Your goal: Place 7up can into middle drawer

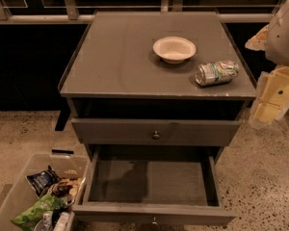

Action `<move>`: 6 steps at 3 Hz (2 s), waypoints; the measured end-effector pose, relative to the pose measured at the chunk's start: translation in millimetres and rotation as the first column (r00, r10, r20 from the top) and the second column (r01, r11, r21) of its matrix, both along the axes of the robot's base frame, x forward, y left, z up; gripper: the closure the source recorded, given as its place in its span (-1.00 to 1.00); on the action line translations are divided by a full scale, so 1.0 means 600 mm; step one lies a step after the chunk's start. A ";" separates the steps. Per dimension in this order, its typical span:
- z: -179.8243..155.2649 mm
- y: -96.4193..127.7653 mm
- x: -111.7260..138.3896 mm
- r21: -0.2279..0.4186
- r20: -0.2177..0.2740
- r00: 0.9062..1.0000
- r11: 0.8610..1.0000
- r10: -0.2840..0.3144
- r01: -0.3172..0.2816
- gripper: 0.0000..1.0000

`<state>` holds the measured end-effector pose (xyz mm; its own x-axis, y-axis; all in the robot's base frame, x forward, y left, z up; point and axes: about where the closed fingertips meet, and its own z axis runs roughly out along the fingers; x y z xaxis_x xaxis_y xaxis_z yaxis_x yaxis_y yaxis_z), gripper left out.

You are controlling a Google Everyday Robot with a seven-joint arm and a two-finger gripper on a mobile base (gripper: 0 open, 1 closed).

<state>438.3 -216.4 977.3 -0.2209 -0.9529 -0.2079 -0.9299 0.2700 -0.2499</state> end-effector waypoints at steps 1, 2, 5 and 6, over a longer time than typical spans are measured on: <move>-0.002 -0.001 0.001 0.001 0.001 1.000 1.000 -0.002 0.002 -1.00; -0.050 -0.024 0.017 0.095 -0.022 1.000 0.996 0.003 -0.001 -1.00; -0.256 -0.082 0.173 0.374 0.006 0.996 0.923 0.091 -0.086 -1.00; -0.244 -0.093 0.185 0.360 0.036 0.998 0.931 0.060 -0.069 -1.00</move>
Offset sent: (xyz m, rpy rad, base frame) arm 0.0416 -0.0614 -0.1168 0.3897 0.1105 0.0126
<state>549.5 -272.2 830.6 -0.1521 -0.8249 -0.5445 -0.9432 0.2858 -0.1695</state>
